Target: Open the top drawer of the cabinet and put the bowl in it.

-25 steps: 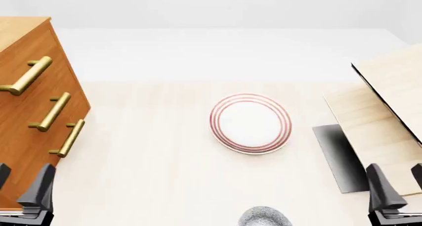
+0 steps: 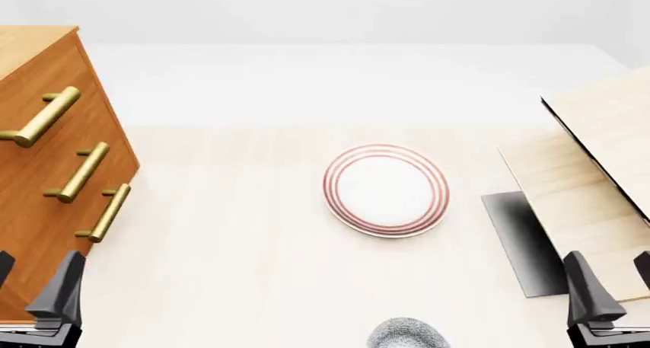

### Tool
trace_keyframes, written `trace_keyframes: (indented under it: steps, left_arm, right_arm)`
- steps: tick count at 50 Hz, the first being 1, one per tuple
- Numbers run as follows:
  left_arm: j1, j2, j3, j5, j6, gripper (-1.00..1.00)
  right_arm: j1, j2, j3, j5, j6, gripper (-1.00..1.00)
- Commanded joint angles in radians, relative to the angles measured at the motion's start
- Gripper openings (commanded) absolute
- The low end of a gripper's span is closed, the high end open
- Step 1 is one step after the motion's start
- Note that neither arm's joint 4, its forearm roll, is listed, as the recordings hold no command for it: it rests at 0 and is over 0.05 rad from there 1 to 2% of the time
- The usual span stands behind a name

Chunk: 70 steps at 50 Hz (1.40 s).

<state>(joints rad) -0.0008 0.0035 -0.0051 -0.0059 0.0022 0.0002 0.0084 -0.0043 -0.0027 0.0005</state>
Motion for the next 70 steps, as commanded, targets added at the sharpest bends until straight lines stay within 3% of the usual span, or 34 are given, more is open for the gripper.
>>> trace_keyframes:
  steps: [1,18,32,45,54,70]
  left_arm:
    - [-0.005,-0.003,-0.002,-0.01,0.014,1.0]
    - [-0.025,0.001,-0.038,0.039,0.104,1.0]
    - [-0.044,0.085,-0.115,0.07,0.3,1.0]
    - [-0.064,0.198,-0.217,0.079,0.411,1.0]
    - [-0.028,0.187,-0.229,0.083,0.565,1.0]
    - [-0.021,0.229,-0.267,0.02,0.731,1.0]
  right_arm:
    - [0.001,0.0,0.0,0.0,-0.001,1.0]
    - [0.0,0.0,0.0,0.0,0.0,1.0]
    - [0.0,0.0,0.0,0.0,0.0,1.0]
    - [0.0,0.0,0.0,0.0,0.0,1.0]
    - [0.0,0.0,0.0,0.0,0.0,1.0]
    - [0.0,0.0,0.0,0.0,0.0,1.0]
